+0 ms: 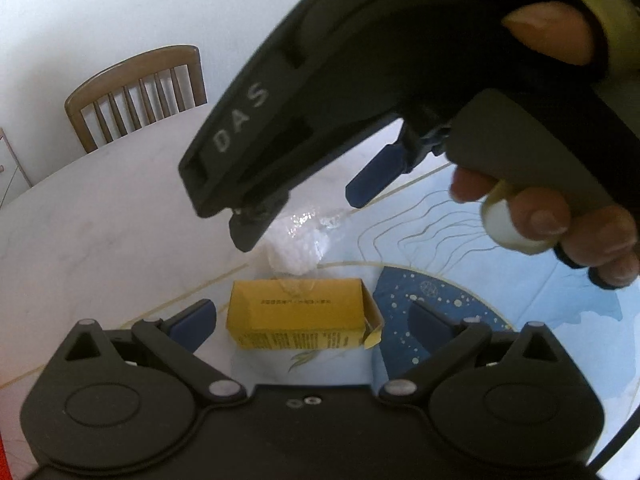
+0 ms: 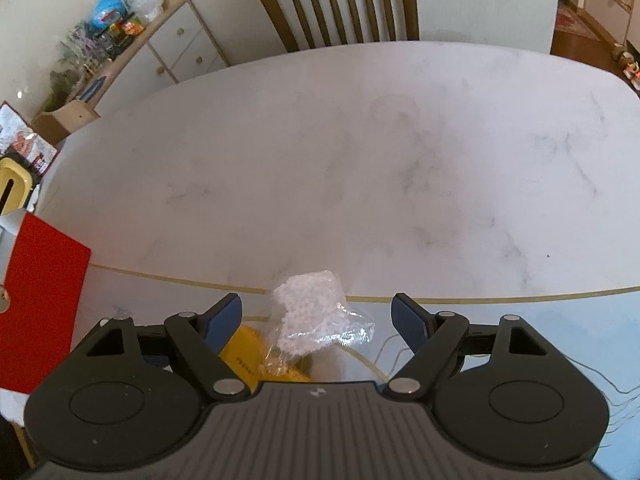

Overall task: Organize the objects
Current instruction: 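Grasp the yellow box with the left tool while the right tool grasps the clear granule bag, then carry the yellow box and clear granule bag with both tools over the box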

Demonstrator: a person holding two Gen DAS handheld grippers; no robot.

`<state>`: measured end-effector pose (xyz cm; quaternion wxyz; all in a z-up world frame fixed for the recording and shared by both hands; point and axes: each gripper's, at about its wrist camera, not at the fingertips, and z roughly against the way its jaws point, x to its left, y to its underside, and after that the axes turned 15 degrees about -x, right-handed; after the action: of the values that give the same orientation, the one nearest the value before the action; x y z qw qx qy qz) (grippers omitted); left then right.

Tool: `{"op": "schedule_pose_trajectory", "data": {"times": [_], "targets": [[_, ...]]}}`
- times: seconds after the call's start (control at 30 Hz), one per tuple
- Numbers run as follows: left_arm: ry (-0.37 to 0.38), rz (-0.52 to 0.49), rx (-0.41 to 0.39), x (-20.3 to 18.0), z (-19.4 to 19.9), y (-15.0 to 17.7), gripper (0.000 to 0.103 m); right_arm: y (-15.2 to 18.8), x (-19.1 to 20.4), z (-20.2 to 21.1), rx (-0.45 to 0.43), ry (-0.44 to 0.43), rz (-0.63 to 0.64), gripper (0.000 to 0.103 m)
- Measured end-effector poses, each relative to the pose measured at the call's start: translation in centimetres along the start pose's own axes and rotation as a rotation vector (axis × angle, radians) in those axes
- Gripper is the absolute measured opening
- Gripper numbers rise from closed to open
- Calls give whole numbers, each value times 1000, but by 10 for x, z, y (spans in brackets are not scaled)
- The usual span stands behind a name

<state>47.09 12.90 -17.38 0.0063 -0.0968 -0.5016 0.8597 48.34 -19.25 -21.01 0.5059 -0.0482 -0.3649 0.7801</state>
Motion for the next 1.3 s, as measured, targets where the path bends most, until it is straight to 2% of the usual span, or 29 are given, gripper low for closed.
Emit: {"op": "schedule_pose_trajectory", "data": {"times": [0.13,0.2,0.3,0.43,0.6,0.9,1.3], "targets": [[-6,0,6,0,-2,1,91,3,3,-7,6,2,-4,79],[-37,12,5,0,-2,2,87,3,2,-10,12,3,-13,71],[-46,12,11,0,-2,2,79,5,2,-13,22,3,-14,61],[-51,23,14,2,-1,2,75,7,3,-12,17,-2,-16,56],[-50,35,16,4,2,0,70,8,2,-8,1,1,-29,43],[-43,97,21,7,15,-3,70,11,3,9,-31,30,-42,39],[-67,142,-41,25,58,-16,70,10,23,61,-83,5,-13,39]]}}
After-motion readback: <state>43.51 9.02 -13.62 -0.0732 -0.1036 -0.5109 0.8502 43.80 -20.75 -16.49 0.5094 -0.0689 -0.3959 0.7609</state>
